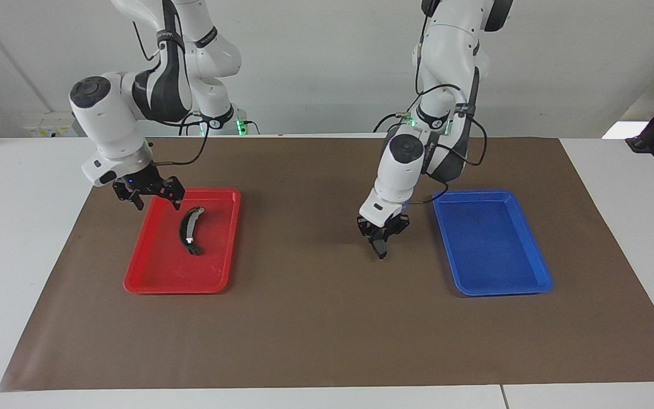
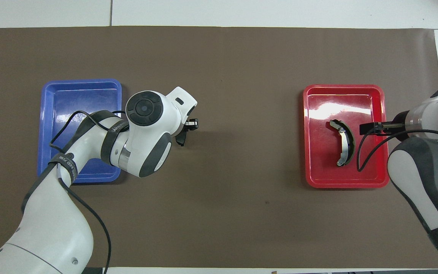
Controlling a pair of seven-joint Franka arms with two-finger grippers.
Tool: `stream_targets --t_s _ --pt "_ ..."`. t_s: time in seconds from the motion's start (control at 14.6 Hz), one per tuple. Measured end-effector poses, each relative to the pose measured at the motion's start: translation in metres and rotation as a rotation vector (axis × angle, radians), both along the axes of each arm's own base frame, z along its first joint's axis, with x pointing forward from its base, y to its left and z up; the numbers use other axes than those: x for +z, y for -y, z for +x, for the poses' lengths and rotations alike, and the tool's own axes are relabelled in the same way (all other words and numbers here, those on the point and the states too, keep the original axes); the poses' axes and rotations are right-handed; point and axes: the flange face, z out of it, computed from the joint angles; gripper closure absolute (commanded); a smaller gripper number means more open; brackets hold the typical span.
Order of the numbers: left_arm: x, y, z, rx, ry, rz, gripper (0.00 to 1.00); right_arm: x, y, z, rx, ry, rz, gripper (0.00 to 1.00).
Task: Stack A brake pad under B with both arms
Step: 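Lift the dark pad with the left gripper while the right gripper grasps the curved pad, then set the dark pad mid-table with the left gripper while the right gripper lifts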
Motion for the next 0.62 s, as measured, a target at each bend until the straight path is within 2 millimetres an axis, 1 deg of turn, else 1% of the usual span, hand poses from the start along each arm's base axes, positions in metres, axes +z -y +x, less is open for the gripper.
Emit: stream_targets --t_s 0.07,0.14,0.21,0.27,0.34,0.48,0.62 --pt "-0.007 0.016 -0.003 0.013 -0.009 -0.007 0.99 -0.019 -0.003 -0.002 0.013 0.003 0.000 0.02" --pt "-0.012 0.030 -0.007 0.022 -0.016 -0.014 0.97 -0.034 -0.010 -0.004 0.026 0.006 0.000 0.02" --pt "-0.015 0.039 -0.010 0.027 -0.022 -0.019 0.82 -0.042 -0.017 -0.005 0.038 0.015 0.000 0.02" --pt "-0.015 0.043 -0.012 0.025 -0.024 -0.023 0.42 -0.048 -0.022 -0.007 0.046 0.020 0.000 0.02" --pt "-0.014 0.046 -0.014 0.022 -0.023 -0.026 0.01 -0.055 -0.025 -0.008 0.050 0.020 0.000 0.02" --pt "-0.013 0.047 -0.013 0.021 -0.021 -0.027 0.01 -0.068 -0.025 -0.007 0.051 0.022 -0.002 0.02" --pt "-0.009 0.043 -0.009 0.029 -0.019 -0.025 0.01 -0.080 -0.026 -0.007 0.055 0.011 -0.003 0.02"
